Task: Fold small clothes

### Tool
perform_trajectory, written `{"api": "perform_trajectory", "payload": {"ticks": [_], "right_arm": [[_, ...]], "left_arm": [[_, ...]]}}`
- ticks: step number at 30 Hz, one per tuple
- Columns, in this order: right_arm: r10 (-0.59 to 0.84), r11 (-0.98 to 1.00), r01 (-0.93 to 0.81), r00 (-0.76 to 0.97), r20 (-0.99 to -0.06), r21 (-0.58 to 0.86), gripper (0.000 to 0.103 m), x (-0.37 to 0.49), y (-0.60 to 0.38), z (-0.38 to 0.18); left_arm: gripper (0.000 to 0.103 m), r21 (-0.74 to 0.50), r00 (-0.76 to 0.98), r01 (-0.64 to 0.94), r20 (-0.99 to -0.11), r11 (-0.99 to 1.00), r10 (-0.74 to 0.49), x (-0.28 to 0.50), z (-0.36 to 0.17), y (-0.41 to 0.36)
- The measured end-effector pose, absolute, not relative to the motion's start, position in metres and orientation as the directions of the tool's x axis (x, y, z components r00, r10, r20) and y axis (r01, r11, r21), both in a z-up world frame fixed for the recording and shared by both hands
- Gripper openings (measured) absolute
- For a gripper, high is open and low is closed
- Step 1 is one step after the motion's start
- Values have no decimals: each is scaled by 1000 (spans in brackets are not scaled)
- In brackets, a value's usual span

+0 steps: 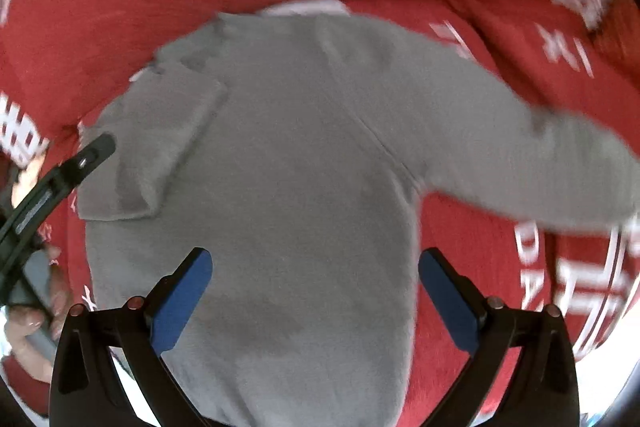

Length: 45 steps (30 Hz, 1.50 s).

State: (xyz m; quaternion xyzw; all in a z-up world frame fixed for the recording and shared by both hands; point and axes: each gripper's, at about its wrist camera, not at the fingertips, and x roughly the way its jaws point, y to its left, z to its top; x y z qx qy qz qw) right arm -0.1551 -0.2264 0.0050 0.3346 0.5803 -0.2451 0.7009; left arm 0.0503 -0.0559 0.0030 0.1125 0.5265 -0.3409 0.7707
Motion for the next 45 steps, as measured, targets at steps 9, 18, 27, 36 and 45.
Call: {"api": "perform_trajectory", "payload": {"ticks": [9, 18, 27, 36, 45], "right_arm": [[-119, 919, 394, 241, -963, -15, 103, -3, -172, 0], [-170, 888, 455, 176, -970, -73, 11, 8, -184, -37], [87, 283, 822, 491, -867, 494, 55, -143, -274, -57], [108, 132, 799, 576, -810, 586, 26, -162, -295, -76], [69, 417, 679, 639, -766, 604, 8, -109, -311, -15]], "left_arm": [[67, -26, 288, 551, -932, 834, -219, 146, -27, -1], [67, -24, 214, 527, -964, 849, -159, 155, -68, 11], [67, -83, 174, 575, -960, 814, -221, 173, -59, 1], [15, -157, 88, 531, -967, 832, -239, 193, -80, -11], [9, -211, 108, 481, -949, 851, -296, 208, -72, 4]]}}
